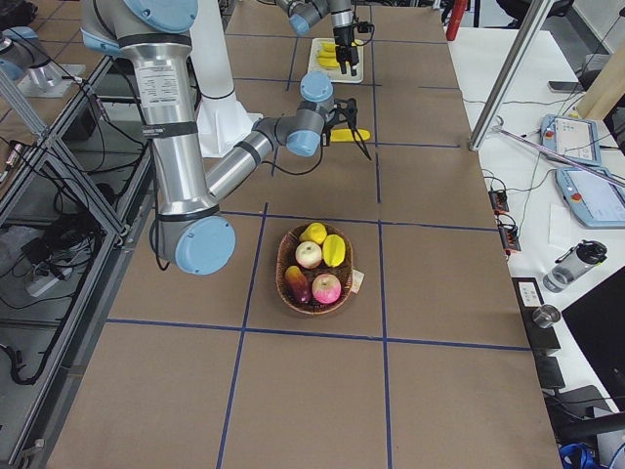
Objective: Transfer all bananas from basket to plate
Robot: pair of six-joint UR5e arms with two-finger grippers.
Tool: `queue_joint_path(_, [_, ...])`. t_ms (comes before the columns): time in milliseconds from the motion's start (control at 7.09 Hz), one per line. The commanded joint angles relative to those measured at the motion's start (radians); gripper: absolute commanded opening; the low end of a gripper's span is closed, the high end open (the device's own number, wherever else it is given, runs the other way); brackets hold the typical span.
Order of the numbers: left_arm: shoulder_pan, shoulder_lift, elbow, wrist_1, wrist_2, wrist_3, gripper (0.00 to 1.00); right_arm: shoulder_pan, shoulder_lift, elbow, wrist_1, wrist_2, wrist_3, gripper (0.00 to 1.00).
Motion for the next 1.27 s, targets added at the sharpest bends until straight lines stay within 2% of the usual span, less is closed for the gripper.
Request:
queue_joint_path(0, [0.016, -0.037, 0.045, -0.109, 0.000, -0.082, 0.99, -0.126, 0.111, -0.012, -0.049, -0.146, 0.058, 0.00])
queue_joint_path(141, [0.030, -0.060, 0.049, -0.109, 0.003, -0.085, 0.99, -0.148, 0.154, -0.032, -0.049, -0.165, 0.063, 0.00])
queue_joint_path(564, [0.111, -0.115, 0.075, -0.108, 0.110, -0.127, 0.99, -0.182, 0.199, -0.049, -0.049, -0.194, 0.094, 0.00])
queue_joint_path(846, [0.142, -0.116, 0.077, -0.109, 0.111, -0.127, 0.99, -0.188, 0.205, -0.052, -0.049, -0.211, 0.094, 0.00])
queue_joint_path(987, [0.142, -0.116, 0.077, -0.111, 0.111, -0.127, 0.77, -0.189, 0.205, -0.053, -0.048, -0.214, 0.094, 0.00])
queue_joint_path(1128, [0.142, -0.113, 0.077, -0.120, 0.109, -0.113, 0.10, -0.189, 0.205, -0.053, -0.045, -0.214, 0.094, 0.03])
